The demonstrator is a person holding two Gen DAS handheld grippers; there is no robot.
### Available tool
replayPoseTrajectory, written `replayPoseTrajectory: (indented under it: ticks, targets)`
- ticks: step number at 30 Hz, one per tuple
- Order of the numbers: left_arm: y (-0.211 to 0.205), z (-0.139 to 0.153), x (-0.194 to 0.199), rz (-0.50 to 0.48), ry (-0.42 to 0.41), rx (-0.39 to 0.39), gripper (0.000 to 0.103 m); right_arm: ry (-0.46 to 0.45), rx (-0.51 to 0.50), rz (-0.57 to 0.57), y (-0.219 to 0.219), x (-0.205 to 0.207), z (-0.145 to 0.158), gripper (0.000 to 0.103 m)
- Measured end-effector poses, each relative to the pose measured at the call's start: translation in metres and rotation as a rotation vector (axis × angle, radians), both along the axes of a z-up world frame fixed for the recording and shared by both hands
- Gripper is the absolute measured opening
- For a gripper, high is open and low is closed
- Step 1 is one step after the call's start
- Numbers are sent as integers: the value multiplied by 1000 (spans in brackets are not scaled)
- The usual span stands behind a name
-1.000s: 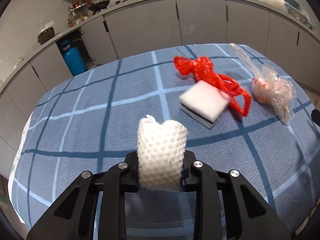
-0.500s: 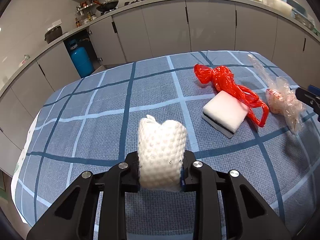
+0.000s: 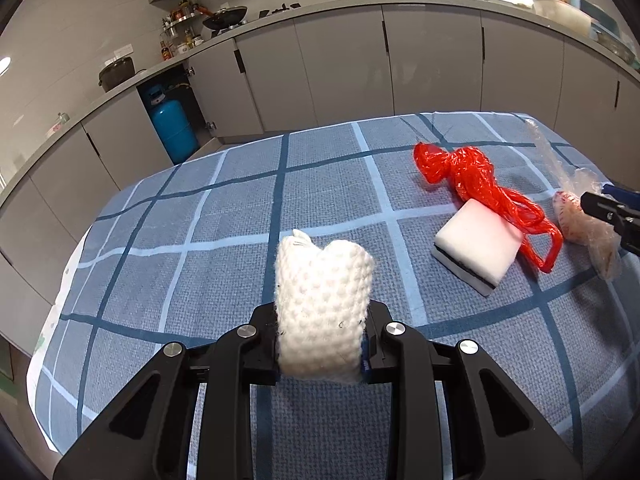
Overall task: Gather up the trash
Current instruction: 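Grasp the white foam net with the left tool while the right tool grasps the clear plastic bag, then carry the foam net and plastic bag over the basin and open both tools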
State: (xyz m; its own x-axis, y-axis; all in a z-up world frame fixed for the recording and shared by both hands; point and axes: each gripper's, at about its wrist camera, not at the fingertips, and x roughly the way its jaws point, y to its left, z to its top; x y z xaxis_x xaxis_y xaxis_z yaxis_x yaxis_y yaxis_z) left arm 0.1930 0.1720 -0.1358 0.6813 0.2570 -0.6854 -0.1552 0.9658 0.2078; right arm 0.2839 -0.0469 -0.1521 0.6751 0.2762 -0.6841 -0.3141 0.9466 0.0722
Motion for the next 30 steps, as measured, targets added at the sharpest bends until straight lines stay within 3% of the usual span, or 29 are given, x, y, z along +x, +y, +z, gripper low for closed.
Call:
replayPoseTrajectory:
  ticks: [2, 3, 5, 8, 21, 30]
  targets:
    - [1, 0, 0, -1, -2, 3, 28, 18, -12, 12, 3, 1, -5, 56]
    - [1, 0, 0, -2, -3, 5, 28, 23, -18, 12, 4, 1, -8, 48]
    - [1, -1, 2, -5, -4, 8, 28, 23, -11, 18, 4, -1, -8, 40]
    - [1, 0, 3, -5, -6, 10, 28, 9, -12, 21, 2, -7, -6, 35]
    - [-23, 23, 2, -46, -50, 19, 28, -39, 39, -4, -17, -43, 8, 33]
    - [-59, 39, 3, -127, -75, 35, 28, -58, 83, -21, -36, -63, 14, 33]
